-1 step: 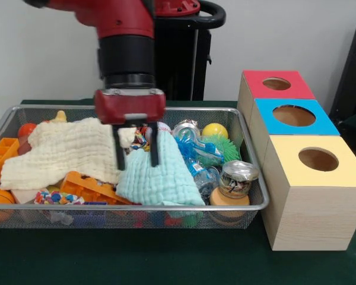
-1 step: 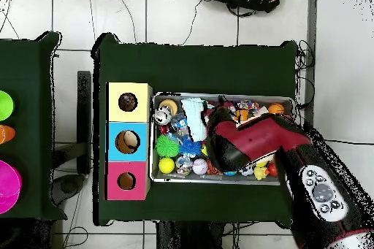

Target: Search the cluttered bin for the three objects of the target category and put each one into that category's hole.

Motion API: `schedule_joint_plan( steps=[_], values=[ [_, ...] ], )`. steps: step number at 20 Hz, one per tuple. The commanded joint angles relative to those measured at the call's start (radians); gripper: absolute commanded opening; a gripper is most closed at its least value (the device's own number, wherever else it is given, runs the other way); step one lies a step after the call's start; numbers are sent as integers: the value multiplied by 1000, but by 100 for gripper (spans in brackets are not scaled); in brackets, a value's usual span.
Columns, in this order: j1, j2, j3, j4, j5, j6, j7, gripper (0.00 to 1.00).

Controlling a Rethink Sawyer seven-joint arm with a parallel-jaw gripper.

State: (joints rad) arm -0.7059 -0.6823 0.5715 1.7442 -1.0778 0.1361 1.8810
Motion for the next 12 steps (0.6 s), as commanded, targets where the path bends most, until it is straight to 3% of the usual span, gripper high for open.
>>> schedule_joint_plan(
  steps=[1, 2, 6, 12],
  values=[
    [111, 88, -321, 27, 7, -175, 276, 100],
    [72, 96, -279, 39, 33, -130, 244, 100],
    [40, 89, -252, 39, 102, -94, 178, 100],
    [-101, 115, -87, 33, 171, 61, -7, 100]
  ],
)
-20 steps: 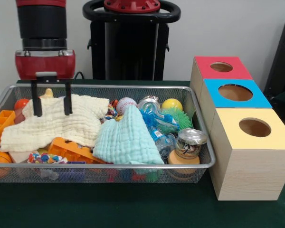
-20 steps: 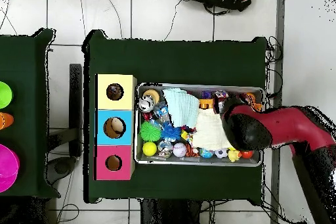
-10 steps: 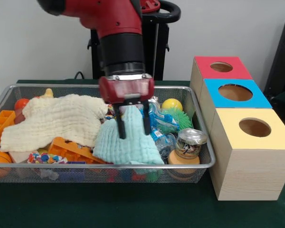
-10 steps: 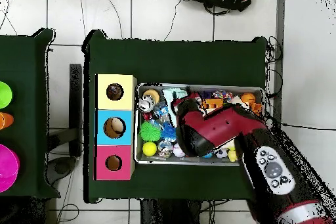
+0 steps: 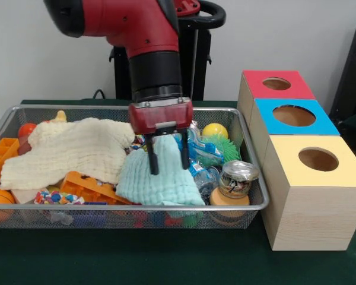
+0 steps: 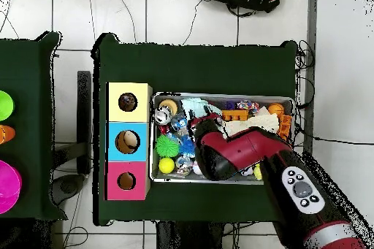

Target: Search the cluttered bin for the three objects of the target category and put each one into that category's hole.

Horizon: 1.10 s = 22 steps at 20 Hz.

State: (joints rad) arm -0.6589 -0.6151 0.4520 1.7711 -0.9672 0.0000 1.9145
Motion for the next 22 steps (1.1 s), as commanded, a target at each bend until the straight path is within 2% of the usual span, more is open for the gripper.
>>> schedule_joint_plan(
  steps=[1, 5, 8, 11, 14, 17, 22],
  values=[
    [-164, 40, 46, 13, 68, 210, -58, 100],
    [-248, 25, 115, 10, 140, 326, -142, 100],
    [-289, -23, 174, -7, 244, 478, -208, 100],
    [-293, 11, 190, -88, 278, 567, -242, 100],
    [-277, 80, 189, -161, 261, 568, -230, 100],
    [-232, 144, 154, -205, 205, 491, -143, 100],
    [-217, 220, 169, -280, 204, 470, -143, 100]
  ],
)
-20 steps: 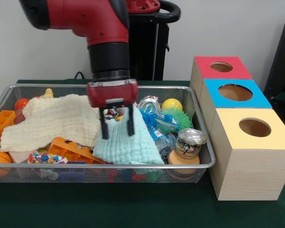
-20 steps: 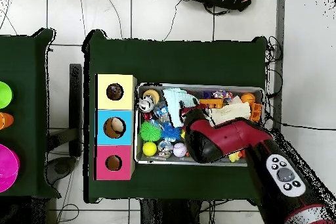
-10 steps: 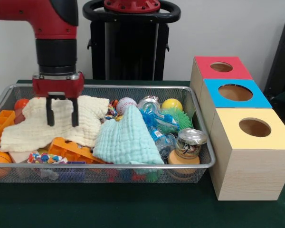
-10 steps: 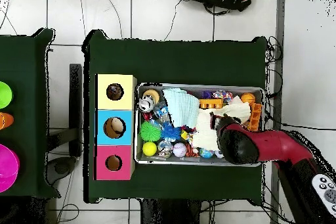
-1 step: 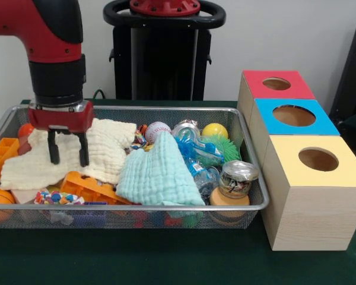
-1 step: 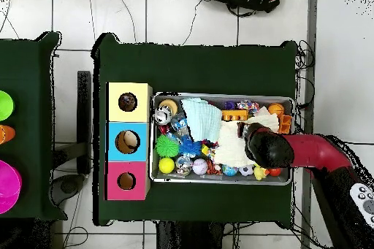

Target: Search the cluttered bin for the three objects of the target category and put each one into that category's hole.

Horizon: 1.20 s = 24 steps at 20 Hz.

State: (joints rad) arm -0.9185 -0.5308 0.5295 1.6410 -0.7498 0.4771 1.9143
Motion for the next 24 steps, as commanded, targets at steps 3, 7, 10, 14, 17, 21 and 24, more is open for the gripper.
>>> schedule_joint_plan(
  steps=[3, 7, 10, 14, 17, 21, 24],
  values=[
    [51, 176, 102, -184, -10, -34, -133, 100],
    [64, 205, 106, -217, -1, -41, -120, 100],
    [63, 210, 105, -227, 3, -33, -123, 100],
    [51, 211, 110, -219, 9, -21, -137, 100],
    [39, 212, 113, -210, 15, -10, -150, 100],
    [12, 172, 129, -180, 43, 51, -189, 100],
    [-18, 94, 153, -139, 94, 144, -228, 100]
  ],
)
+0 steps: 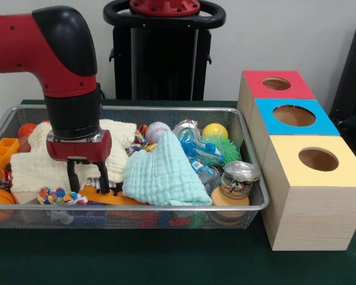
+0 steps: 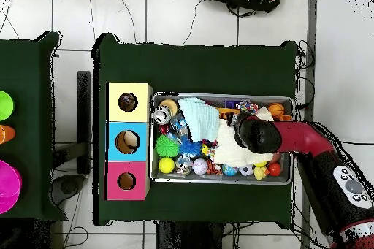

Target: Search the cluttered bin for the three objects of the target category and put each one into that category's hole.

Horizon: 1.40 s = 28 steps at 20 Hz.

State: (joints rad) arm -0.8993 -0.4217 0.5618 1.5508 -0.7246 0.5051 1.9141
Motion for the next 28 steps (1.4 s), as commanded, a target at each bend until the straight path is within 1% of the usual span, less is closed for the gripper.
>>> schedule_joint_plan(
  steps=[1, 3, 5, 8, 16, 20, 24, 28],
  values=[
    [-46, -24, 131, -46, 81, 134, -237, 100],
    [-60, -16, 146, -49, 93, 146, -250, 100],
    [-76, 7, 163, -56, 103, 147, -261, 100],
    [-87, 38, 180, -85, 108, 158, -285, 100],
    [-91, 42, 188, -94, 105, 165, -279, 100],
    [-90, 35, 190, -89, 104, 165, -272, 100],
    [-96, 29, 187, -65, 94, 146, -259, 100],
    [-88, 32, 183, -75, 89, 147, -258, 100]
  ],
)
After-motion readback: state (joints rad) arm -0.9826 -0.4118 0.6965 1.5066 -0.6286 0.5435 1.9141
